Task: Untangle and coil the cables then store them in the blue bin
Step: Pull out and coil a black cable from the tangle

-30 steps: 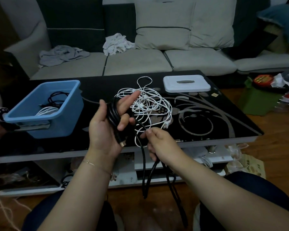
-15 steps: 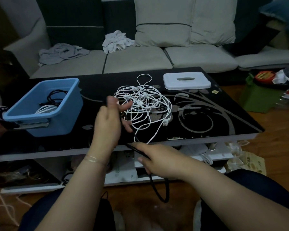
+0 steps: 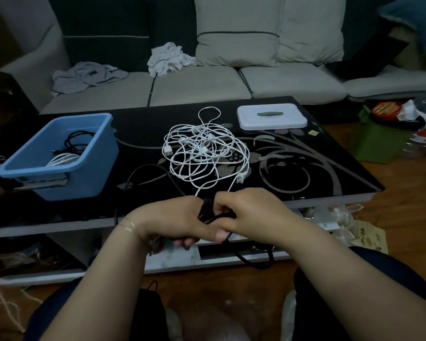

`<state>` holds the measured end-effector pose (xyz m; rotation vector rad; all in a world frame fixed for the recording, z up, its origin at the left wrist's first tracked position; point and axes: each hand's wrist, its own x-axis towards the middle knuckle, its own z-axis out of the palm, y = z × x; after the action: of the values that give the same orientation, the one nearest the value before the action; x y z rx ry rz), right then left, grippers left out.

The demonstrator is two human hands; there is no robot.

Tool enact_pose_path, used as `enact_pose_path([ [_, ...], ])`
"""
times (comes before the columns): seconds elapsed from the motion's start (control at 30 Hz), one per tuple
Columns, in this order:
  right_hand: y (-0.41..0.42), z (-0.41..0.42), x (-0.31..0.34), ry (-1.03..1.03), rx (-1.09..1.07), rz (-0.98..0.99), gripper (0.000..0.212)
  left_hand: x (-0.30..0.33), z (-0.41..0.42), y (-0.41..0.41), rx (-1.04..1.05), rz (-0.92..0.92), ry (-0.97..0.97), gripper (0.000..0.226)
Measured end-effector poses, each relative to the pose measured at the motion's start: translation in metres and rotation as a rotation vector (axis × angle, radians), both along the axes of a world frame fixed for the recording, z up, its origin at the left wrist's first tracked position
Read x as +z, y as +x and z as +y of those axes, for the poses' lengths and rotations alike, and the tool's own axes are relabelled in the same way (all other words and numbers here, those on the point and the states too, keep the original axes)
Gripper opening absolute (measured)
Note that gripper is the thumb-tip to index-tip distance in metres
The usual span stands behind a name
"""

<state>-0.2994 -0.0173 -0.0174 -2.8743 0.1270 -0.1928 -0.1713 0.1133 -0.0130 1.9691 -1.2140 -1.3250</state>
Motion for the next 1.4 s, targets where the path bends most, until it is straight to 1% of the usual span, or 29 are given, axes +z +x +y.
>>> enact_pose_path([
  [0.1, -0.001, -0.001, -0.003, 0.039, 0.037, 0.013, 0.026, -0.003, 0.001, 0.005, -0.028, -0.019, 0.052, 0.036],
  [0.17, -0.002, -0.005, -0.005, 0.116, 0.042, 0.065, 0.028, -0.005, 0.001, 0.002, -0.022, 0.035, 0.056, 0.016],
  [0.2, -0.002, -0.007, -0.007, 0.133, 0.043, 0.098, 0.028, -0.006, 0.001, 0.0, -0.029, 0.047, 0.053, 0.009],
  [0.3, 0.0, -0.017, -0.014, 0.174, 0.033, 0.192, 0.024, -0.01, 0.002, 0.005, -0.054, 0.049, 0.029, 0.01],
  [0.33, -0.001, -0.022, -0.014, 0.244, 0.044, 0.236, 0.024, -0.01, 0.005, 0.008, -0.063, 0.06, 0.02, 0.015],
  [0.4, -0.004, -0.032, -0.008, 0.477, 0.116, 0.354, 0.031, -0.007, 0.011, 0.015, -0.061, 0.115, -0.04, 0.019],
  [0.47, -0.009, -0.042, 0.002, 0.708, 0.188, 0.436, 0.039, -0.002, 0.016, 0.019, -0.03, 0.149, -0.187, 0.031],
  [0.5, -0.012, -0.047, 0.005, 0.783, 0.207, 0.453, 0.039, 0.0, 0.016, 0.02, 0.023, 0.169, -0.274, 0.036],
  [0.53, -0.014, -0.051, 0.006, 0.822, 0.219, 0.474, 0.036, 0.002, 0.017, 0.019, 0.117, 0.202, -0.367, 0.037],
  [0.57, -0.015, -0.052, 0.005, 0.825, 0.216, 0.503, 0.033, 0.003, 0.016, 0.019, 0.243, 0.247, -0.458, 0.033],
  [0.63, -0.015, -0.047, -0.001, 0.736, 0.166, 0.609, 0.028, 0.003, 0.015, 0.023, 0.494, 0.3, -0.632, 0.029],
  [0.67, -0.013, -0.043, -0.007, 0.668, 0.107, 0.651, 0.027, 0.004, 0.014, 0.024, 0.572, 0.298, -0.695, 0.033],
  [0.7, -0.011, -0.037, -0.013, 0.603, 0.026, 0.652, 0.027, 0.006, 0.014, 0.025, 0.602, 0.28, -0.728, 0.037],
  [0.73, -0.008, -0.033, -0.018, 0.532, -0.062, 0.575, 0.029, 0.007, 0.013, 0.024, 0.594, 0.247, -0.73, 0.04],
  [0.77, -0.006, -0.028, -0.023, 0.453, -0.145, 0.421, 0.029, 0.006, 0.013, 0.021, 0.568, 0.19, -0.702, 0.042],
  [0.83, -0.002, -0.021, -0.025, 0.293, -0.26, 0.015, 0.031, 0.001, 0.007, 0.011, 0.49, 0.046, -0.629, 0.032],
  [0.87, -0.001, -0.016, -0.023, 0.311, -0.263, -0.142, 0.035, -0.002, 0.003, 0.004, 0.44, -0.019, -0.609, 0.026],
  [0.9, 0.001, -0.014, -0.022, 0.451, -0.242, -0.215, 0.04, -0.005, -0.002, -0.001, 0.395, -0.071, -0.6, 0.021],
  [0.93, 0.001, -0.01, -0.019, 0.677, -0.207, -0.21, 0.043, -0.007, -0.007, -0.006, 0.366, -0.098, -0.593, 0.019],
  [0.97, 0.002, -0.007, -0.017, 0.868, -0.167, -0.155, 0.039, -0.009, -0.011, -0.008, 0.353, -0.134, -0.589, 0.022],
  [1.0, 0.003, -0.006, -0.018, 0.954, -0.13, -0.091, 0.028, -0.01, -0.013, -0.009, 0.35, -0.182, -0.588, 0.024],
  [1.07, 0.005, -0.007, -0.019, 0.907, -0.095, -0.042, 0.005, -0.012, -0.017, -0.006, 0.347, -0.268, -0.604, 0.022],
  [1.14, 0.003, -0.011, -0.018, 0.819, -0.085, -0.092, 0.004, -0.013, -0.017, -0.003, 0.374, -0.287, -0.605, 0.034],
  [1.17, 0.002, -0.013, -0.016, 0.727, -0.078, -0.115, 0.004, -0.013, -0.017, 0.0, 0.374, -0.294, -0.585, 0.037],
  [1.24, -0.001, -0.014, -0.013, 0.453, -0.057, -0.112, 0.014, -0.012, -0.014, 0.005, 0.279, -0.244, -0.521, 0.046],
  [1.27, -0.003, -0.013, -0.012, 0.35, -0.056, -0.089, 0.018, -0.012, -0.012, 0.007, 0.221, -0.186, -0.49, 0.056],
  [1.3, -0.004, -0.012, -0.009, 0.32, -0.063, -0.06, 0.022, -0.011, -0.009, 0.009, 0.181, -0.138, -0.458, 0.064],
  [1.34, -0.005, -0.013, -0.008, 0.331, -0.074, -0.032, 0.025, -0.01, -0.007, 0.009, 0.161, -0.103, -0.434, 0.064],
  [1.4, -0.005, -0.018, -0.004, 0.405, -0.091, 0.034, 0.032, -0.01, -0.003, 0.01, 0.138, -0.079, -0.414, 0.051],
])
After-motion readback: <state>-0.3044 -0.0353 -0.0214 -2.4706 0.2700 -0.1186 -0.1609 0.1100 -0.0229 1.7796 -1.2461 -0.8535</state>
